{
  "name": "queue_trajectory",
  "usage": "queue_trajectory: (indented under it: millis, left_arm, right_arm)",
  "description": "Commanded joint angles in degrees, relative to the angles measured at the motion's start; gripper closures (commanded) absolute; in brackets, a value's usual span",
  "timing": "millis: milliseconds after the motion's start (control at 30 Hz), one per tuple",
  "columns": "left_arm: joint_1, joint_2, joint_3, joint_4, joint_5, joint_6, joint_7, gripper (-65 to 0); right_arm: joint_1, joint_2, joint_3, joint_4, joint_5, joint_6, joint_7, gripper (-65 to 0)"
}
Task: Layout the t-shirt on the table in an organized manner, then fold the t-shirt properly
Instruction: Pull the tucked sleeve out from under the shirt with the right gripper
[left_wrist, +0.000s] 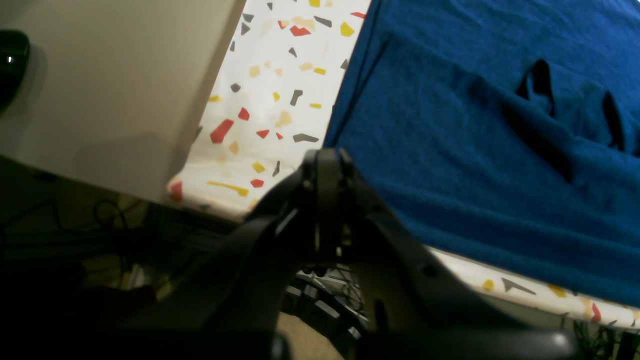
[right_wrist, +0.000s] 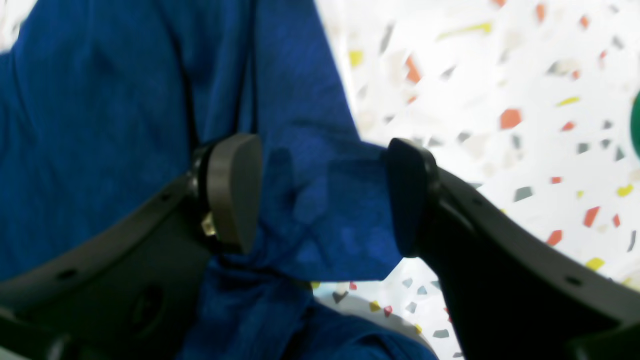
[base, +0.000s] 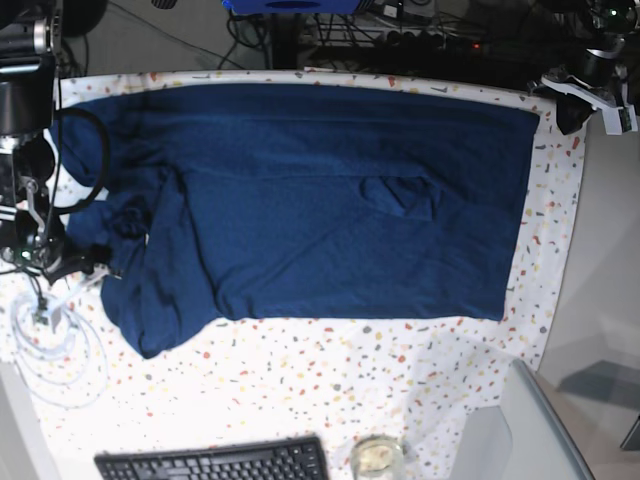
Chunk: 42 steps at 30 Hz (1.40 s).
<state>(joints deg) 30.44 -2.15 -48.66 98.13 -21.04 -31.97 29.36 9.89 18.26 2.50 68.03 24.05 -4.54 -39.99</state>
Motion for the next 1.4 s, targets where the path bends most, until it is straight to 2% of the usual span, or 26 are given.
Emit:
queue_trajectory:
  millis: [0,100,233,267,500,667,733,800,867,933,1000,1033,1367]
  left_arm:
    - [-0.2,-0.7,-0.4,0.9,-0.8,-0.2,-1.1,0.0]
    - [-0.2,-0.7,-0.4,0.9,-0.8,-0.2,-1.1,0.0]
    - [-0.3,-0.7,-0.4,0.9,-0.8,-0.2,-1.1,0.0]
    - [-0.3,-0.7,-0.3,0.9,-0.8,-0.2,-1.1,0.0]
    - [-0.5,-0.7,-0.3,0.9,-0.8,-0.2,-1.1,0.0]
    - [-1.0,-0.7,-0.3,0.8,-0.7,-0.2,-1.1,0.0]
    - [-1.1,-0.7,-0.3,0.8,-0.7,-0.2,-1.1,0.0]
    - [-1.1,-0.8,-0.3,0.8,-0.7,-0.2,-1.1,0.0]
    - [-1.1,-0.8,-0.4,0.8,-0.5,-0.2,-1.1,0.0]
    - [-1.1,-0.8,-0.5,0.8,-0.5,-0.2,-1.1,0.0]
    - [-1.1,-0.8,-0.6,0.8,-0.5,-0.2,-1.1,0.0]
    - [-1.1,-0.8,-0.6,0.8,-0.5,-0.2,-1.1,0.0]
    - [-0.7,-0.8,-0.7,1.0,-0.5,-0.2,-1.1,0.0]
  right_arm:
    - [0.9,0.9,-0.2,-0.1,0.0,-1.2,0.5,-37.5]
    - [0.9,0.9,-0.3,-1.5,0.0,-3.5,0.6,-39.9]
    - [0.6,0.9,-0.3,-1.9,0.0,-4.5,0.3,-56.9]
    - [0.2,0.9,-0.3,-1.9,0.0,-4.5,0.5,-59.4]
    - [0.2,-0.4,-0.3,-5.1,0.0,-4.5,1.0,-60.3]
    - [0.9,-0.8,-0.3,-10.1,0.0,-4.5,3.8,-60.2]
    - [1.1,-0.8,-0.3,-11.8,0.0,-4.5,5.2,-56.4]
    - [1.5,-0.8,-0.3,-13.5,0.0,-4.4,7.0,-47.3]
    - [2.5,-0.6,-0.3,-15.1,0.0,-4.3,8.4,-33.0]
    - [3.5,-0.5,-0.3,-15.8,0.0,-4.3,9.2,-15.3]
    - [4.5,-0.4,-0.3,-15.8,0.0,-4.3,9.6,-2.6]
    - [5.2,-0.4,-0.3,-15.7,0.0,-4.3,9.8,0.0]
    - [15.4,0.0,-0.4,-15.5,-0.1,-4.2,9.7,-0.8]
